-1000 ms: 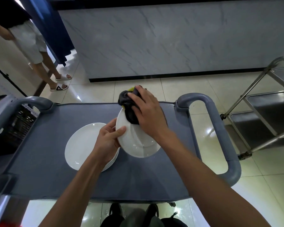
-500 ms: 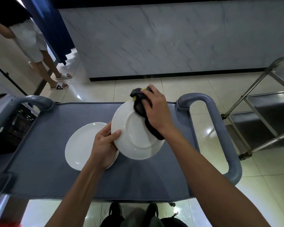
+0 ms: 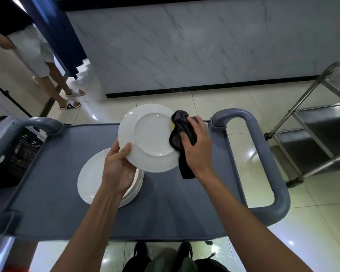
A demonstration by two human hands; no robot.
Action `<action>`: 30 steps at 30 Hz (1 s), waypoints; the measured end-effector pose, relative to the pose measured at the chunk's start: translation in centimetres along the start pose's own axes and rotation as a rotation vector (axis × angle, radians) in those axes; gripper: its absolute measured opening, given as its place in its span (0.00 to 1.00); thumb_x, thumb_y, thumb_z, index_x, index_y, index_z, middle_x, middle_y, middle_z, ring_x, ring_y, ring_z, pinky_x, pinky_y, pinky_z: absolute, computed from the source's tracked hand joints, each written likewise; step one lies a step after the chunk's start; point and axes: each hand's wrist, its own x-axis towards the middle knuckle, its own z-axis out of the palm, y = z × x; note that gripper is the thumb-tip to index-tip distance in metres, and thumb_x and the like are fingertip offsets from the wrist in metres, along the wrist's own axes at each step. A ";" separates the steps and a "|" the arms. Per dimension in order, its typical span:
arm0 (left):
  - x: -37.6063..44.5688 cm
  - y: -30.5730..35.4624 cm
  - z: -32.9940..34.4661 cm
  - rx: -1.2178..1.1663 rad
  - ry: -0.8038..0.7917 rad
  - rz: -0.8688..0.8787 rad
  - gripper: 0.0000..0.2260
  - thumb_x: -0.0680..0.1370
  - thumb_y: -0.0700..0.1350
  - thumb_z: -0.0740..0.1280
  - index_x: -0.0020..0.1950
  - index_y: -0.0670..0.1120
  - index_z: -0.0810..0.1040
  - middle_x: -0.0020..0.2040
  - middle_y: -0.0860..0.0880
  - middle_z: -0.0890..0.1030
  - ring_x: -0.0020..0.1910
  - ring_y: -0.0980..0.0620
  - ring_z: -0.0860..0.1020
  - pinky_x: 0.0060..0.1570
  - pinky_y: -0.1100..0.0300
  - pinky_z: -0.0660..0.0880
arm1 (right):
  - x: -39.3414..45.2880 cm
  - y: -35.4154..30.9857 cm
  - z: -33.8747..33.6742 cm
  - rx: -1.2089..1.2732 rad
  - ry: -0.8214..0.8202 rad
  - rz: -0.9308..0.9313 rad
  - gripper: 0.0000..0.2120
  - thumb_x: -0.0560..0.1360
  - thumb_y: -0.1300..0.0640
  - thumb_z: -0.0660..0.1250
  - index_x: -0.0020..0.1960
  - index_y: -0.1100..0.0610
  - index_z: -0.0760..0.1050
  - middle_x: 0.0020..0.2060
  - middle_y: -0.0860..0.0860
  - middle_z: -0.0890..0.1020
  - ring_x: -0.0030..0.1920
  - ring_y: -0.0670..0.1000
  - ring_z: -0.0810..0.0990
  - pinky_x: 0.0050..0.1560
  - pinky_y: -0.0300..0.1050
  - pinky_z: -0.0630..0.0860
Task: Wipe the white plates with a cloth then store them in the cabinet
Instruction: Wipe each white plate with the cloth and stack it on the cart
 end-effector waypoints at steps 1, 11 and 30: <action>0.2 0.0 0.1 -0.016 0.008 0.005 0.16 0.78 0.39 0.64 0.63 0.50 0.81 0.60 0.47 0.83 0.57 0.48 0.82 0.54 0.54 0.81 | -0.6 0.0 0.3 -0.007 0.006 -0.026 0.22 0.80 0.57 0.67 0.73 0.54 0.71 0.77 0.51 0.65 0.75 0.45 0.63 0.73 0.32 0.56; 1.2 0.0 1.3 -0.002 -0.012 0.045 0.17 0.82 0.37 0.58 0.71 0.45 0.74 0.66 0.39 0.78 0.62 0.40 0.79 0.61 0.48 0.77 | -5.0 -1.7 4.0 -0.218 -0.033 -0.539 0.17 0.82 0.57 0.62 0.70 0.56 0.76 0.75 0.59 0.68 0.74 0.61 0.67 0.70 0.61 0.68; 1.0 0.0 0.1 0.026 -0.045 -0.017 0.14 0.79 0.40 0.63 0.60 0.52 0.84 0.61 0.46 0.83 0.56 0.47 0.83 0.52 0.51 0.82 | -2.3 1.2 0.7 -0.103 -0.039 -0.219 0.22 0.80 0.66 0.64 0.73 0.56 0.72 0.79 0.54 0.60 0.74 0.51 0.62 0.74 0.39 0.57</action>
